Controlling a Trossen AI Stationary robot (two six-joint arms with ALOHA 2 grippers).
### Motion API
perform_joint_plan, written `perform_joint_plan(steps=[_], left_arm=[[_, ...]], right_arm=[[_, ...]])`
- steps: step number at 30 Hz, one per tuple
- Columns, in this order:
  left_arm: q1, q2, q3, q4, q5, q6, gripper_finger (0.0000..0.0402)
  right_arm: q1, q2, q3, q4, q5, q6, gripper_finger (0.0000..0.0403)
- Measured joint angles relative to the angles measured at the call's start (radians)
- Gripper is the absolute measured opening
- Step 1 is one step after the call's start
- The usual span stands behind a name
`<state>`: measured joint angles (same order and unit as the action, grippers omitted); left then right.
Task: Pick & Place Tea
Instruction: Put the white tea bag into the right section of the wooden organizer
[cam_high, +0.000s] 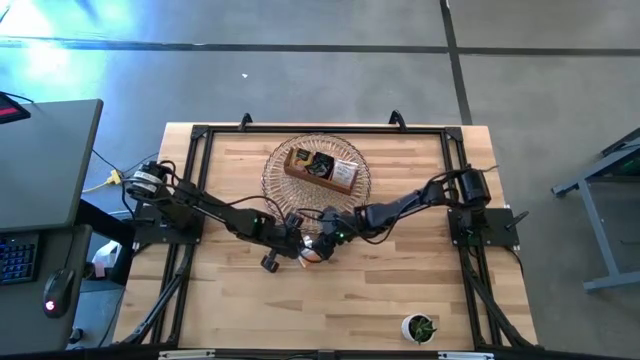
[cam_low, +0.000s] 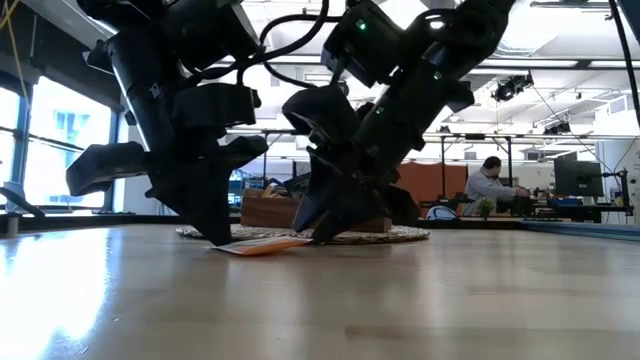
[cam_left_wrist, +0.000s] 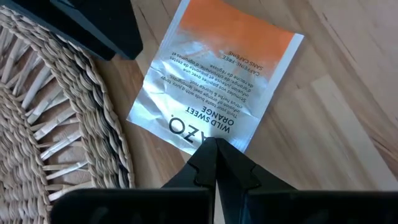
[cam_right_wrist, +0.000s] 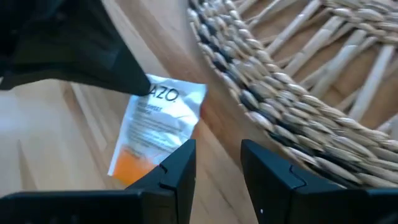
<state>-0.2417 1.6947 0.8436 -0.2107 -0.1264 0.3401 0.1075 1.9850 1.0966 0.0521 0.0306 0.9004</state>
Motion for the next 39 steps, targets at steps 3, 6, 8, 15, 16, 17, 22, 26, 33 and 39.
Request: perform_joint_plan(steps=[3, 6, 8, 15, 16, 17, 22, 26, 33, 39], left_arm=[[0.000, 0.000, 0.000, 0.001, 0.000, 0.000, 0.0000], [0.000, 0.000, 0.000, 0.004, 0.001, 0.000, 0.0000], [0.000, 0.000, 0.000, 0.007, 0.001, 0.000, 0.0000], [0.000, 0.000, 0.000, 0.007, -0.021, 0.000, 0.0000], [0.000, 0.000, 0.000, 0.007, -0.034, 0.000, 0.0000], [0.000, 0.000, 0.000, 0.007, -0.046, 0.001, 0.0000], [0.000, 0.000, 0.000, 0.012, -0.168, 0.002, 0.0000], [-0.001, 0.000, 0.000, 0.066, -0.167, -0.017, 0.0000], [-0.061, -0.017, 0.011, 0.076, -0.130, -0.062, 0.0000], [-0.156, -0.071, 0.073, -0.042, -0.482, -0.234, 0.0000]], right_arm=[[0.003, 0.005, 0.000, 0.004, 0.002, 0.009, 0.0124], [0.009, 0.027, 0.000, 0.057, -0.011, 0.019, 0.0124], [0.010, 0.050, 0.003, 0.098, -0.021, 0.036, 0.0124], [0.010, 0.092, 0.005, 0.178, -0.055, 0.042, 0.0124], [0.010, 0.093, 0.005, 0.186, -0.060, 0.041, 0.0124], [0.010, 0.093, 0.004, 0.194, -0.062, 0.038, 0.0124], [0.011, 0.095, 0.003, 0.207, -0.059, -0.014, 0.0109], [0.011, 0.095, 0.002, 0.206, -0.045, -0.046, 0.0071], [0.012, 0.059, -0.003, 0.173, -0.058, -0.159, 0.0006], [0.012, -0.058, 0.000, 0.072, -0.013, -0.221, 0.0008]])
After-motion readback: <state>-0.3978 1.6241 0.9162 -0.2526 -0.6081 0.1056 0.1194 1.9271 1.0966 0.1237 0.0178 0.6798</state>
